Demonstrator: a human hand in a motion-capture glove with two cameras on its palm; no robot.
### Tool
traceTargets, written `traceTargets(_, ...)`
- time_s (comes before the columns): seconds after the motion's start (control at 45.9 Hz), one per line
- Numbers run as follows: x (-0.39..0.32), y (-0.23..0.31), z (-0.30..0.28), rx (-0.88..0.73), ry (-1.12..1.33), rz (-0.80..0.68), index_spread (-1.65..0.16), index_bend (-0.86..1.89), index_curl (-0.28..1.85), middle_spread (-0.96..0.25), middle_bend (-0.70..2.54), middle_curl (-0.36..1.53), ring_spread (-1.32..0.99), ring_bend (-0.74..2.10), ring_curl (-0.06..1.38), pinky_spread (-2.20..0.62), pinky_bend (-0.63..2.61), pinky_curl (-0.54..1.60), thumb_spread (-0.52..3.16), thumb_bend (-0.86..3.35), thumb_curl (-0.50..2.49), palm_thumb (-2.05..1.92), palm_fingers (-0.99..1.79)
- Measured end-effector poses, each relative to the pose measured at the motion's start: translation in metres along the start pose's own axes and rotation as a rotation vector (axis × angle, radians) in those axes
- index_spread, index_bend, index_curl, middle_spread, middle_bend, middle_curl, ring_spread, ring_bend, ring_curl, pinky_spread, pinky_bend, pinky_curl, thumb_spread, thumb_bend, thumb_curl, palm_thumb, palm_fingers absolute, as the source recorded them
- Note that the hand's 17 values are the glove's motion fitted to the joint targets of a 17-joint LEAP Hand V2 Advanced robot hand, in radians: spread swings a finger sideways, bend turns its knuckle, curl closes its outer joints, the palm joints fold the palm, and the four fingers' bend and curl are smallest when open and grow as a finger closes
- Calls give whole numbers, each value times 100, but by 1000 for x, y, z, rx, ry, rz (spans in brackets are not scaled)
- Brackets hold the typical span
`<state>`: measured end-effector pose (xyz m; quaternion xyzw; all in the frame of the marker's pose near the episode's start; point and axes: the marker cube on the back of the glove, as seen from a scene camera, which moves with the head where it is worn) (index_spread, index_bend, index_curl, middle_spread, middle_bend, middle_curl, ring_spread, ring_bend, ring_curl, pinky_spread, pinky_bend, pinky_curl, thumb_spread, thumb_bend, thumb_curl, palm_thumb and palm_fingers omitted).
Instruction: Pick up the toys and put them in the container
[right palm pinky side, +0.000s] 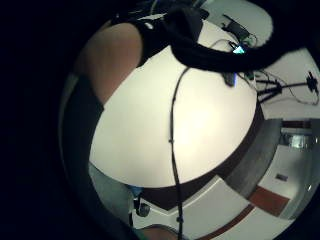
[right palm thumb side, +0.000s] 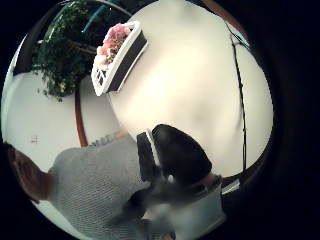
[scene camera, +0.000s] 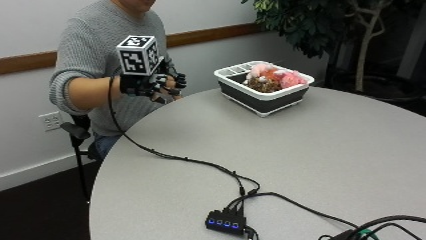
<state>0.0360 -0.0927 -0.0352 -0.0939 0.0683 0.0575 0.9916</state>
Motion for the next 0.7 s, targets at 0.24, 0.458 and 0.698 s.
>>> traceTargets(0.24, -27, 61, 32, 52, -7, 27, -34, 14, 23, -13, 15, 25, -4, 18, 34, 7, 82, 33, 130, -5, 27, -6, -15)
traceTargets(0.458, -70, 115, 102, -28, -12, -28, -35, 15, 25, -14, 16, 26, -6, 19, 33, 7, 79, 32, 131, -4, 24, -6, -12)
traceTargets(0.698, -67, 111, 109, -34, 7, -30, -35, 15, 26, -14, 16, 26, -7, 18, 32, 7, 76, 32, 133, -4, 22, -5, -12)
